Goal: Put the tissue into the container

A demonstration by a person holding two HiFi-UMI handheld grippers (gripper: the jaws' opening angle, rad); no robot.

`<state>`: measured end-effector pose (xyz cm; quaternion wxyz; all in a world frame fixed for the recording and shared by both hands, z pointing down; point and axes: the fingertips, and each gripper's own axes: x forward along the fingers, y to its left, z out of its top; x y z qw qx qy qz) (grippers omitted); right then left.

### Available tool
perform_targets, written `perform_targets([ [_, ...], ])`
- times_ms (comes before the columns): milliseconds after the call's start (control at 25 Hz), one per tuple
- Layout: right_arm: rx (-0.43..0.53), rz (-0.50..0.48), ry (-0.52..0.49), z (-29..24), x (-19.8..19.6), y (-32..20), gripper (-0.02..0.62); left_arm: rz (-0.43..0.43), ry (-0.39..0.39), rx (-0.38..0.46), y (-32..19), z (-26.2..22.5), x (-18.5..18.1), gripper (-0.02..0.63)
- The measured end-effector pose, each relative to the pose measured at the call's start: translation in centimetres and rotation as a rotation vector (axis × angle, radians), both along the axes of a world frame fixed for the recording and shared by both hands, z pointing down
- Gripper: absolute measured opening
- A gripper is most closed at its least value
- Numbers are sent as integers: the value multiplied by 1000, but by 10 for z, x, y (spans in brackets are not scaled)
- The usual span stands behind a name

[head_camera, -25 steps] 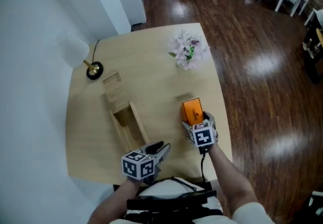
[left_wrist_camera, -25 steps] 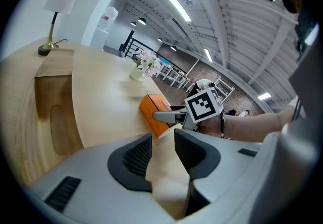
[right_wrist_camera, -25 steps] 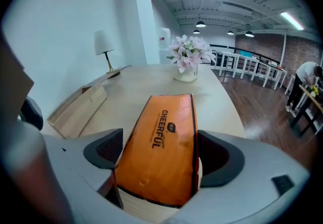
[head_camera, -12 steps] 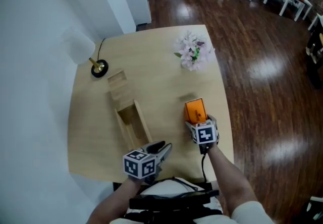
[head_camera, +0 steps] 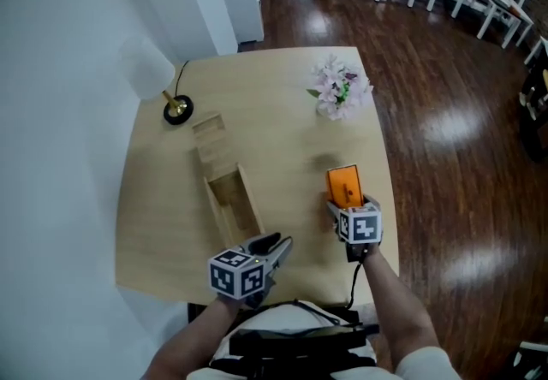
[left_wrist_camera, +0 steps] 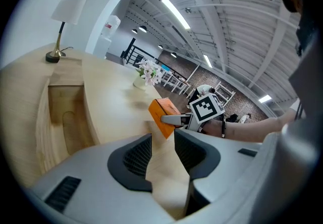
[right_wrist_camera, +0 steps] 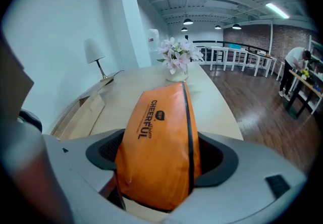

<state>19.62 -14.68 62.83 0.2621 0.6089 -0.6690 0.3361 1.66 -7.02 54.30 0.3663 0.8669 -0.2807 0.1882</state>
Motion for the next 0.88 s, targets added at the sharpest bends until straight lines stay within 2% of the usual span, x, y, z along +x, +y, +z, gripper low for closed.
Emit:
perform_targets([
  [400, 51, 30, 8, -39, -7, 6, 423, 2, 44, 56, 2, -24, -8, 143],
  [880, 91, 10, 24, -67, -33, 4, 422, -17, 63, 99, -1, -36, -34, 143],
])
